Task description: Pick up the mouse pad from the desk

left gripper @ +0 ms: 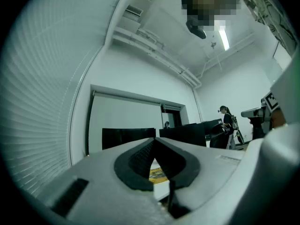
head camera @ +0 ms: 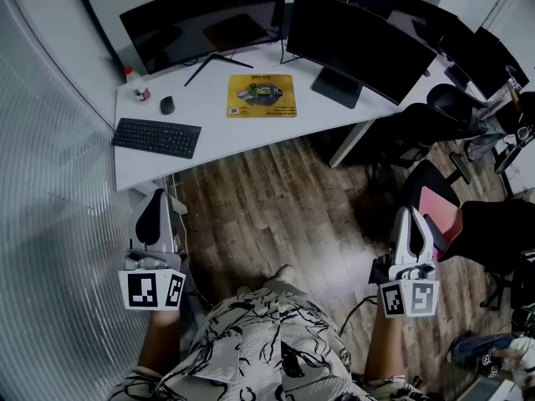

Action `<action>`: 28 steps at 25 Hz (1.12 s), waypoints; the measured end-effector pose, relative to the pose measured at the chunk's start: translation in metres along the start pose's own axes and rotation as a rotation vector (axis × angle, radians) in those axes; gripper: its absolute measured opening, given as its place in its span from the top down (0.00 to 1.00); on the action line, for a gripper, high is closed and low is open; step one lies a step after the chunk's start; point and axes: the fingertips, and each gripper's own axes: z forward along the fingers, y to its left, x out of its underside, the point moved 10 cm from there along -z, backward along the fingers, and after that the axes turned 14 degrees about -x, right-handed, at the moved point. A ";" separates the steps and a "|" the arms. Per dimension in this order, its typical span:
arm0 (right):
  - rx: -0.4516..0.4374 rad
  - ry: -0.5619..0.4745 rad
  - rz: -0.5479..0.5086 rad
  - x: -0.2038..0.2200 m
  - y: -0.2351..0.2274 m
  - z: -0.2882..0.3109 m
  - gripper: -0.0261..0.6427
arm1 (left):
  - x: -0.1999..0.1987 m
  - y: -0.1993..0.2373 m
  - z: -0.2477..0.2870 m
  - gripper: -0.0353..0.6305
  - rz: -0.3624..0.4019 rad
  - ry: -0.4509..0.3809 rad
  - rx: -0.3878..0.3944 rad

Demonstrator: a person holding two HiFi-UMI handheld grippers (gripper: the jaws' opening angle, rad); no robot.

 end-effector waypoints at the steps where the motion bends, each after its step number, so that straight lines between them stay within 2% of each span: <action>1: -0.002 -0.001 0.002 0.000 0.000 0.001 0.95 | 0.000 -0.001 0.001 0.94 0.002 -0.001 0.002; 10: -0.040 -0.037 0.064 0.012 -0.002 0.002 0.95 | -0.003 -0.008 0.003 0.94 0.015 -0.050 0.041; 14: -0.079 -0.112 0.139 0.012 -0.003 0.002 0.95 | 0.001 -0.007 0.004 0.94 -0.015 0.000 0.049; 18: -0.088 -0.067 0.140 0.018 -0.004 0.002 0.95 | 0.003 -0.011 0.000 0.94 -0.064 0.025 0.074; 22: -0.057 -0.036 0.113 0.022 -0.003 0.004 0.94 | 0.004 -0.011 -0.002 0.94 -0.032 0.030 0.047; 25: -0.071 -0.046 0.121 0.023 -0.002 0.007 0.93 | 0.005 -0.012 -0.002 0.93 0.019 0.026 0.038; 27: -0.085 -0.040 0.120 0.025 -0.001 0.010 0.83 | 0.007 -0.013 0.000 0.85 0.038 0.045 0.047; 28: -0.092 -0.035 0.119 0.026 -0.001 0.011 0.81 | 0.009 -0.014 0.001 0.80 0.042 0.056 0.050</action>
